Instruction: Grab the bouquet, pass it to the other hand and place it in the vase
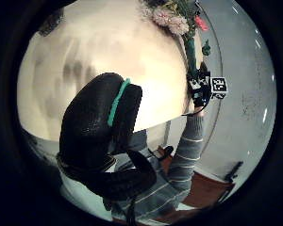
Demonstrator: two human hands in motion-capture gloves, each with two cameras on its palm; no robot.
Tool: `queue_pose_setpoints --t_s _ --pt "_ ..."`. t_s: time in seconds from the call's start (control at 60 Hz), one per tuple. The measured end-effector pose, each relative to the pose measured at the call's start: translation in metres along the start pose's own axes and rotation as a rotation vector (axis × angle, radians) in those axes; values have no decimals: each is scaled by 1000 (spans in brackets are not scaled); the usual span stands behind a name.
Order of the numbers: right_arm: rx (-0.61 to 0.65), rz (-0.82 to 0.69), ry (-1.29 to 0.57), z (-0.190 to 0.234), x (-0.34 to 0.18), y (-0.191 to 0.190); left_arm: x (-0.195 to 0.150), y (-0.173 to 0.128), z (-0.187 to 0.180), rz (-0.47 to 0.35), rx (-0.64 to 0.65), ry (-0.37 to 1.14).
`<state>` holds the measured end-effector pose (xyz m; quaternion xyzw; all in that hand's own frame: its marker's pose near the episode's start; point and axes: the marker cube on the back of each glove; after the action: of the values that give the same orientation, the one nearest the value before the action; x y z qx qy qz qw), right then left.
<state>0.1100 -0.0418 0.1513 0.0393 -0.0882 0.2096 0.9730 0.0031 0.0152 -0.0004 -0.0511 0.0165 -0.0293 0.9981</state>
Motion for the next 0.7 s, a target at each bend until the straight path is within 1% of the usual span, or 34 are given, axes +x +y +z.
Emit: queue_pose_setpoints --t_s 0.033,0.05,0.083,0.1,0.15,0.217,0.25,0.317,0.35,0.4,0.417,0.467,0.5,0.533,0.567,0.617,0.65,0.7 --pt "78 -65 -24 -3 -7 -8 -1 0 0 -22 -9 -6" --pt "131 -59 -5 -6 -8 -13 -1 1 1 -27 -12 -9" --pt "223 1 74 -11 -4 -22 -1 1 1 -18 -11 -9" --pt "244 26 114 -13 -3 -23 0 1 0 -7 -10 -7" --pt "247 53 214 -23 -3 -17 2 2 0 20 -8 2" --pt "375 -2 260 -39 -14 -26 3 4 -2 33 -17 9" --pt "379 -26 274 -44 -19 -24 3 5 -3 34 -30 11" --pt "330 -71 286 -51 -26 -13 1 5 -6 5 -16 -3" --pt "332 -65 310 -56 -26 -8 2 5 -8 8 -9 6" --pt "368 -29 339 -66 -24 -3 4 4 -11 23 2 23" --pt "395 -17 338 -70 -24 -4 4 4 -12 27 5 28" --pt "548 -4 284 -85 -27 -20 6 -3 -12 39 24 42" --pt "594 -6 226 -91 -31 -26 6 -6 -13 31 29 48" --pt "585 -11 169 -94 -34 -25 7 -3 -17 22 13 53" --pt "565 -16 117 -97 -38 -22 9 1 -21 31 -9 64" --pt "538 -2 81 -102 -39 -16 14 -6 -24 77 -1 96" --pt "550 7 56 -107 -40 -15 17 -9 -29 104 10 118" --pt "578 -8 -31 -114 -49 -16 19 -17 -34 103 14 150"
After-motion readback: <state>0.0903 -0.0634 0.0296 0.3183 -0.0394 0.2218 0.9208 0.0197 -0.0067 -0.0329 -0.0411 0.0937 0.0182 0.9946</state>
